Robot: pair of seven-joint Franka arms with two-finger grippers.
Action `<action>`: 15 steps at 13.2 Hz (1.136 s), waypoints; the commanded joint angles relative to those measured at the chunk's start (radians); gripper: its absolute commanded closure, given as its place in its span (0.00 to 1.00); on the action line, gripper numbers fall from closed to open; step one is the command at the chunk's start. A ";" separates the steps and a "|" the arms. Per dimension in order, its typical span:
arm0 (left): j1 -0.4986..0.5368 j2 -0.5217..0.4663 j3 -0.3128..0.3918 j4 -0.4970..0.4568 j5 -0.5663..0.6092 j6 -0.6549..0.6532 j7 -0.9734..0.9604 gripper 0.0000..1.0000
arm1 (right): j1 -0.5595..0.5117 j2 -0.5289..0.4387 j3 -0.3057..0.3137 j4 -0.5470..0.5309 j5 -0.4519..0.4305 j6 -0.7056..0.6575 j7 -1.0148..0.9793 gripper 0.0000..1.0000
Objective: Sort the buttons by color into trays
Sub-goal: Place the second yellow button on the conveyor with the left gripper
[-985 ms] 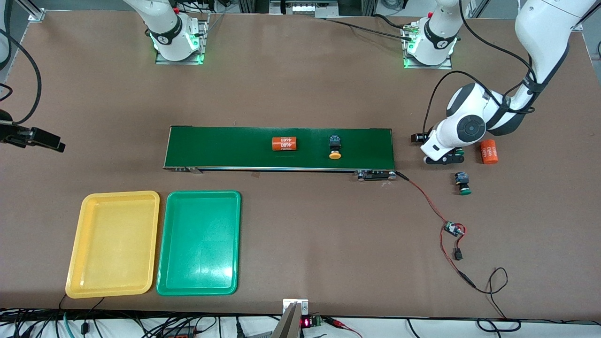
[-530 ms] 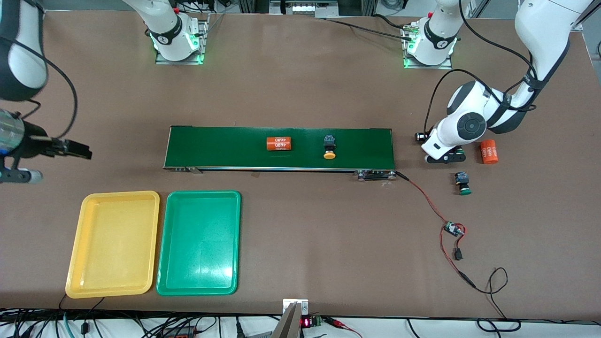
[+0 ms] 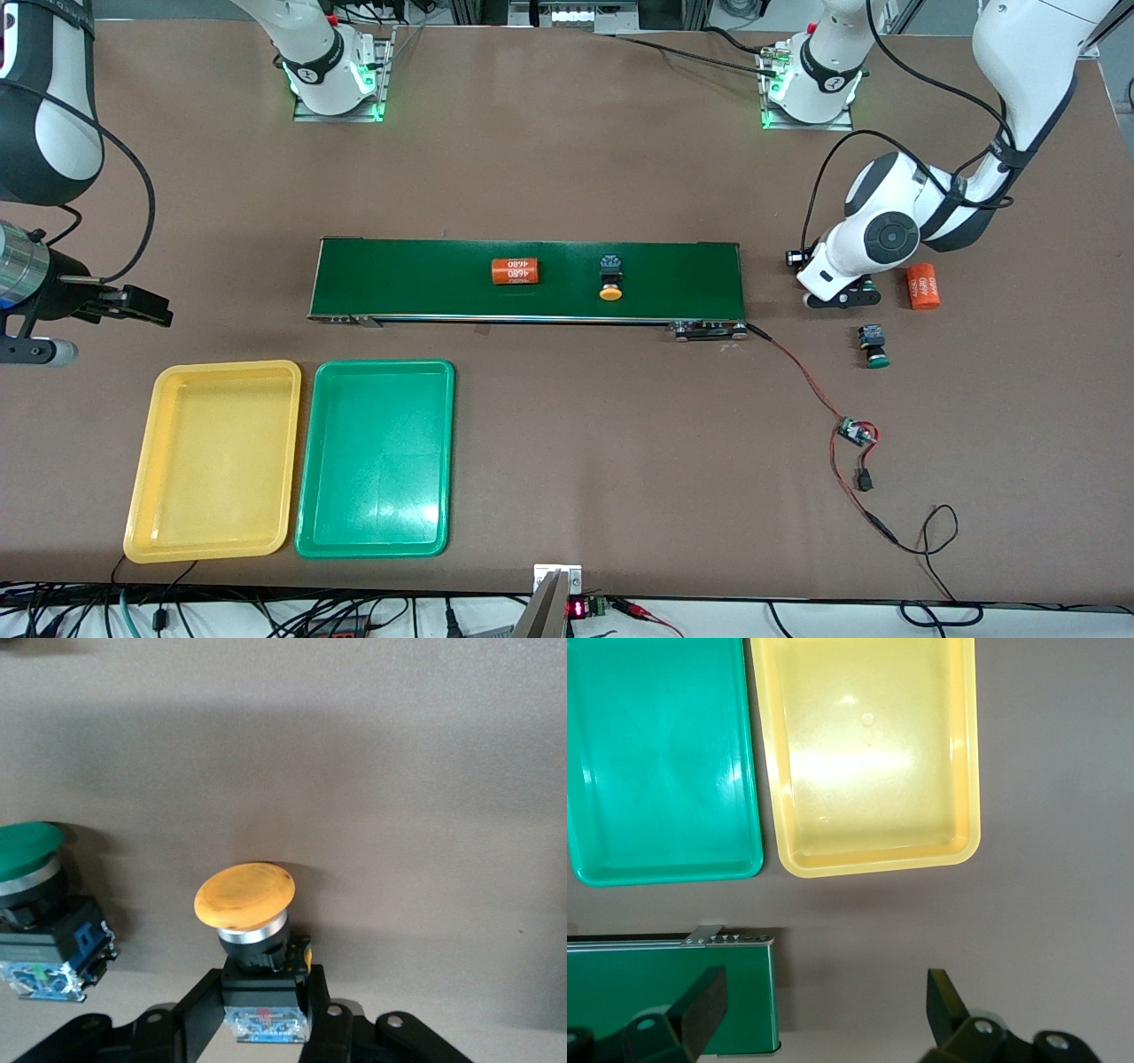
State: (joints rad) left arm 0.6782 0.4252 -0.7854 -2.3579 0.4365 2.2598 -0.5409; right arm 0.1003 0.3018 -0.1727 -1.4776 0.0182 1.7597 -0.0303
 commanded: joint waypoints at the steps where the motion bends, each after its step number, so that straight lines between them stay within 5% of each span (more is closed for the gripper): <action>1: 0.001 -0.049 -0.024 0.023 0.025 -0.008 -0.010 0.72 | 0.018 0.034 0.001 0.011 0.006 0.009 0.007 0.00; 6: -0.090 0.023 -0.172 0.365 0.008 -0.371 -0.019 0.71 | 0.041 0.017 -0.004 0.029 0.000 0.003 -0.010 0.00; 11: -0.337 0.096 -0.170 0.444 -0.033 -0.324 -0.156 0.70 | 0.027 0.005 -0.011 0.108 -0.001 -0.031 -0.002 0.00; 15: -0.376 0.162 -0.169 0.430 -0.032 -0.198 -0.212 0.65 | -0.020 0.002 -0.014 0.108 0.003 -0.036 -0.010 0.00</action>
State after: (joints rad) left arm 0.2911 0.5460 -0.9582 -1.9514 0.4104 2.0486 -0.7573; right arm 0.1014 0.3048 -0.1910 -1.3834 0.0185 1.7375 -0.0319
